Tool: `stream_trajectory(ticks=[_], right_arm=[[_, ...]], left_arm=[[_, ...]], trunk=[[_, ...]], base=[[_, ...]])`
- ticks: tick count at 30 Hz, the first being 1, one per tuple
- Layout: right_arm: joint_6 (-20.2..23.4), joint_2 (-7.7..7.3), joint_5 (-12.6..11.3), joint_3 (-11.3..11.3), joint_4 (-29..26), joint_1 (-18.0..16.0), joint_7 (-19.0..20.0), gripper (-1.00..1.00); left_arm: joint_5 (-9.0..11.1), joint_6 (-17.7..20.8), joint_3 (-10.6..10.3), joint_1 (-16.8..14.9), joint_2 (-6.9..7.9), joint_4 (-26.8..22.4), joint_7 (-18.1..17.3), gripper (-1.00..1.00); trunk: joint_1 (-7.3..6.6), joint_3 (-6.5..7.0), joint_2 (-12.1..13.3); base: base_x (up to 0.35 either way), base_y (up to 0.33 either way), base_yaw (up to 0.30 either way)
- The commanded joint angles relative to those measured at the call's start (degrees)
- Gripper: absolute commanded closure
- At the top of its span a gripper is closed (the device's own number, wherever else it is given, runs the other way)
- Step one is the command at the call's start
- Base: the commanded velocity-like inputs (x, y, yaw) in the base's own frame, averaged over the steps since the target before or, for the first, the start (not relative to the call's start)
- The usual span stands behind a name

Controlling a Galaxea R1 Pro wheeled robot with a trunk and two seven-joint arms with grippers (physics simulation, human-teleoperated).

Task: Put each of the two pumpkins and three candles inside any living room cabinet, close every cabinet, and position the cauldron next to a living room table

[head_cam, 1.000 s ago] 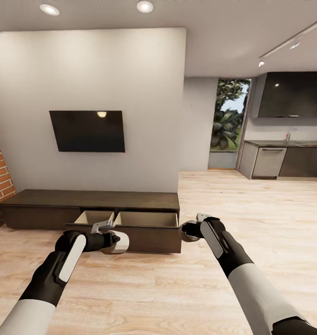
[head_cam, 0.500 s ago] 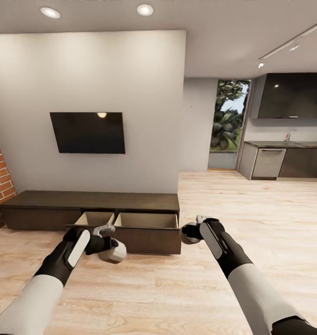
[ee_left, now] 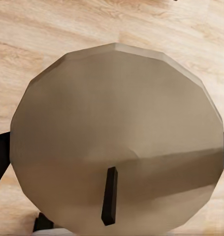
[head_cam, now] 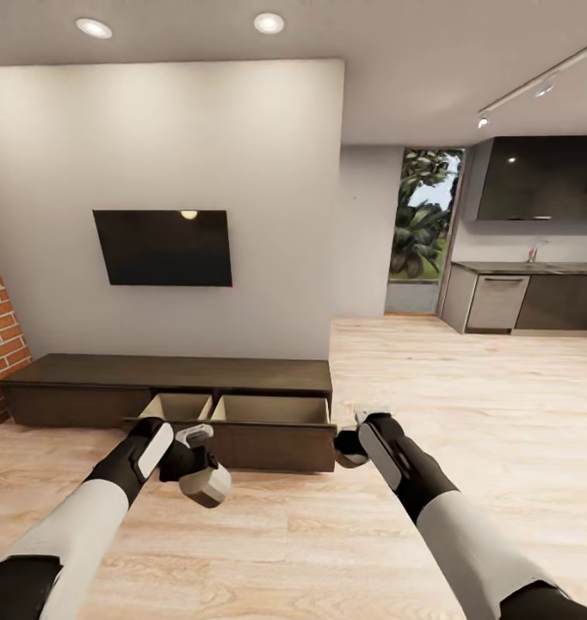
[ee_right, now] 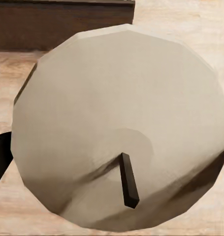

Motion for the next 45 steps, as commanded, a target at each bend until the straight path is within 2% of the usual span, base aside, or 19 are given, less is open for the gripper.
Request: stream_trajectory(ticks=[1,3,5,9,11,12,15,18,23,30,45], right_arm=[[-0.34,0.06,-0.94,0.25,2.05,-0.08,-1.43,1.00],[-1.03,0.22,-1.08,0.32,6.01,-0.12,-2.26,1.00],[-1.18,0.57,-1.12,0.35,7.55,-0.43,-2.64,1.00],[-0.78,1.39,-1.38,0.17,9.74,-3.66,-2.96,1.00],[-0.43,1.61,-1.45,0.03,10.93,-5.36,-2.89,1.00],[-0.24,1.63,-1.46,0.03,11.07,-5.53,-2.88,1.00],[1.52,1.70,-1.48,-0.03,11.71,-6.05,-2.89,1.00],[2.31,1.71,-1.49,-0.12,11.97,-6.19,-2.79,1.00],[2.85,1.72,-1.49,-0.07,12.18,-6.23,-2.80,1.00],[2.84,1.80,-1.47,0.03,12.28,-6.24,-2.83,1.00],[2.48,1.72,-1.16,0.35,11.92,-6.24,-2.71,1.00]], left_arm=[[0.47,0.13,-0.30,-0.07,-0.02,0.00,0.41,1.00],[0.39,0.09,-0.38,-0.19,-0.44,0.02,0.45,1.00],[0.33,0.06,-0.47,-0.28,-1.28,-0.03,0.48,1.00],[0.31,0.05,-0.54,-1.63,-3.35,-0.05,1.51,1.00],[0.50,0.08,-0.51,-3.44,-4.77,-0.01,4.77,1.00],[0.55,0.09,-0.51,-3.83,-5.09,-0.02,5.48,1.00],[0.69,0.14,-0.50,-5.93,-7.31,0.00,8.99,1.00],[0.80,0.15,-0.50,-6.77,-8.33,0.04,10.82,1.00],[0.99,0.32,-0.47,-7.05,-8.61,0.19,11.35,1.00],[1.14,0.28,-0.41,-6.99,-8.63,1.79,11.40,1.00],[0.75,0.24,-0.57,-6.99,-8.21,3.08,11.55,1.00]], trunk=[[-0.22,0.11,0.35],[-0.66,0.46,1.15],[-1.10,0.82,1.95],[-1.97,1.54,3.56],[-2.41,1.90,4.36],[-2.63,2.08,4.76],[-3.29,2.62,5.96],[-3.95,3.16,7.17],[-5.05,4.06,9.17],[-5.05,4.06,9.17],[-5.05,4.06,9.17]], base=[[0.000,0.000,0.000],[0.000,0.000,0.000],[0.000,0.000,0.000],[0.000,0.000,0.000],[0.000,0.000,0.000],[0.000,0.000,0.000],[0.000,0.000,0.000],[0.000,0.000,0.000],[0.000,0.000,0.000],[0.047,0.000,0.000],[0.311,0.124,0.000]])
